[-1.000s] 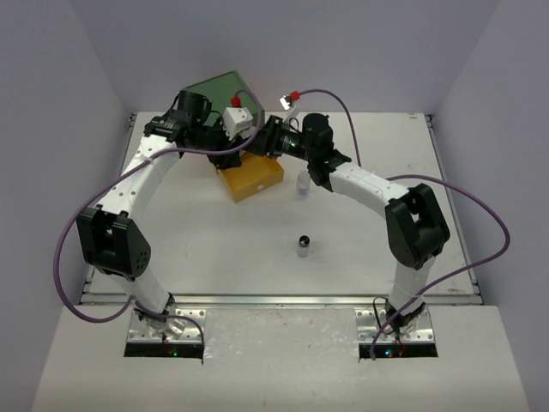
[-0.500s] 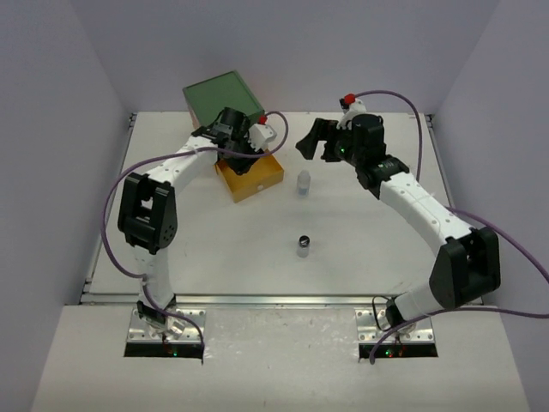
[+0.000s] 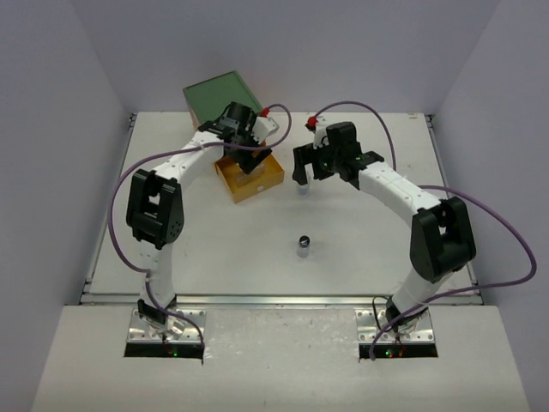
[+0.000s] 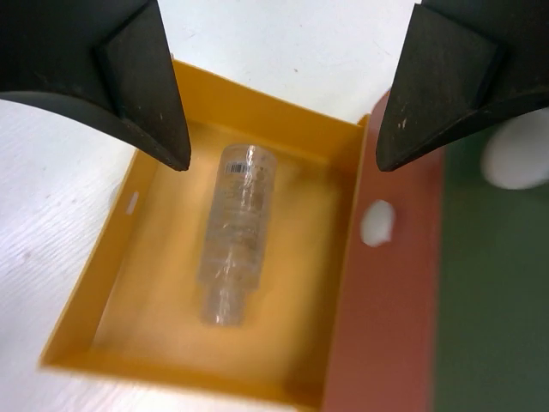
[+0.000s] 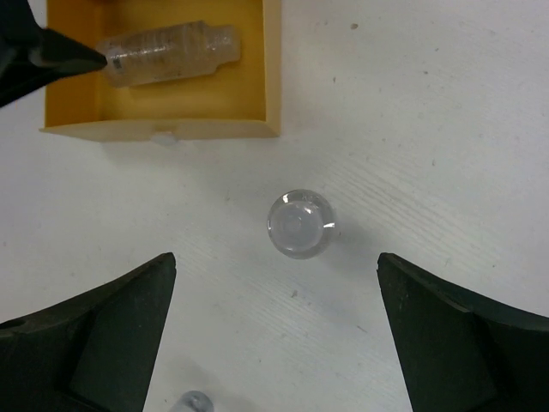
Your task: Organize the makeup
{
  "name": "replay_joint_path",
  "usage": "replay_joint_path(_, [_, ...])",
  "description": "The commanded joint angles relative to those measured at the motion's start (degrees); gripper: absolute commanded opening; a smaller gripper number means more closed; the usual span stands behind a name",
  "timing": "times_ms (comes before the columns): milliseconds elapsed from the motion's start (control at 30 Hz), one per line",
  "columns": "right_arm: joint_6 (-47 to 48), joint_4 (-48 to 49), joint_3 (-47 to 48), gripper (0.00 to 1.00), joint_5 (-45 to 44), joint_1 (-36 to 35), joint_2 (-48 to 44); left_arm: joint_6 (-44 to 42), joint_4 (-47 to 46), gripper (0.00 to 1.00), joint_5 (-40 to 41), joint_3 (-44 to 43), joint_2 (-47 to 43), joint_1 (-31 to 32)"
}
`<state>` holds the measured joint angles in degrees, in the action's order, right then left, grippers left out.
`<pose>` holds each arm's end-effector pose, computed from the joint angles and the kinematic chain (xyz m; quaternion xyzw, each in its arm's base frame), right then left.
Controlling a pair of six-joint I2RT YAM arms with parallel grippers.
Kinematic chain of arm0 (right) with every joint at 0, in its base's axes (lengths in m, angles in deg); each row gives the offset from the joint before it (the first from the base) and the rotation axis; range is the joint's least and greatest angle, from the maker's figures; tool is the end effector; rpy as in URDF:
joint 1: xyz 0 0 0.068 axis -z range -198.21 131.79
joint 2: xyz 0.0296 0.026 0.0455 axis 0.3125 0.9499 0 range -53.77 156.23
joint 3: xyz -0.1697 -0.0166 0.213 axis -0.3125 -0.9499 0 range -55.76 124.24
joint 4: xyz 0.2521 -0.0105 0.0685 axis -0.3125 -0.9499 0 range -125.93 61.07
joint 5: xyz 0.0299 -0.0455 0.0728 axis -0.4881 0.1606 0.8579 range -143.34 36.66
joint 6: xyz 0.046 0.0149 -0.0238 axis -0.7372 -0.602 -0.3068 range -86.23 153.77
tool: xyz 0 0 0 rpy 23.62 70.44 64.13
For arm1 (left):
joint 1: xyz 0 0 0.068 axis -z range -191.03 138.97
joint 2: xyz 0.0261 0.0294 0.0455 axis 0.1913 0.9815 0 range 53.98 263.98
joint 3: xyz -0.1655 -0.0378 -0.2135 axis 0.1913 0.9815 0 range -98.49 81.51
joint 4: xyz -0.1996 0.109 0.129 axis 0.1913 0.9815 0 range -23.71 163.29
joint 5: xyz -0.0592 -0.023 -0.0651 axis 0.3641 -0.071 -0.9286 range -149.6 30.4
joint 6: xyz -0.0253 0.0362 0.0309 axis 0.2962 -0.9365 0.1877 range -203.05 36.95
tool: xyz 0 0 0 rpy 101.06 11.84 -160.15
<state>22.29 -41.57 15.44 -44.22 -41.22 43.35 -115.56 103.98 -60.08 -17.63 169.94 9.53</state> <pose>0.3519 0.1556 0.2544 -0.1246 0.8901 0.1967 0.3919 0.4222 -0.1587 0.2481 0.4267 0.8515 0.0278 0.3035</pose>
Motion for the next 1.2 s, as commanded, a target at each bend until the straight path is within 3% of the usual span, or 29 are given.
replay_joint_path(0, [4.0, 1.7, 2.6, 0.99, -0.7, -0.8, 3.1, 4.0, 3.1, 0.88, -4.9, -8.0, -3.0, -0.2])
replay_joint_path(167, [4.8, 2.8, 4.8, 0.92, -2.3, -0.8, 8.5, 6.0, 8.0, 0.88, -10.0, -11.4, -4.7, -0.2])
replay_joint_path(400, [5.9, 2.2, 9.9, 0.84, -5.4, -0.8, 15.0, 6.4, 10.4, 0.88, -10.8, -11.4, -5.7, -0.3])
replay_joint_path(467, [6.6, 2.1, 10.5, 0.77, -5.1, -0.8, 16.0, 6.4, 10.5, 0.88, -11.1, -11.1, -6.0, -0.3])
replay_joint_path(567, [6.6, 1.6, 10.6, 0.58, -4.4, -0.8, 16.6, 6.1, 10.7, 0.88, -11.1, -10.9, -6.4, -0.3])
replay_joint_path(633, [6.5, 1.7, 10.5, 0.34, -3.9, -0.8, 16.5, 5.5, 11.1, 0.88, -11.2, -11.0, -6.7, -0.3])
replay_joint_path(667, [6.4, 1.5, 10.5, 0.14, -4.2, -0.8, 16.5, 5.1, 11.5, 0.88, -11.6, -10.9, -6.9, -0.3])
replay_joint_path(700, [6.2, 0.7, 10.7, 0.03, -4.6, -0.8, 16.3, 4.5, 11.8, 0.88, -12.1, -10.9, -7.0, -0.3])
replay_joint_path(933, [9.1, -2.1, 10.2, 0.00, -3.7, -0.6, 8.3, 0.3, 12.8, 0.88, -19.7, -10.4, -9.6, -0.3])
replay_joint_path(1033, [7.6, -2.1, 11.1, 0.00, 2.5, -0.2, 4.8, -3.1, 11.6, 0.88, -24.5, -8.7, -11.4, -0.2])
replay_joint_path(1167, [-2.8, -0.4, 15.9, 0.00, 24.5, 1.3, 4.8, -6.9, 7.0, 0.89, -31.9, -4.4, -16.0, -0.1])
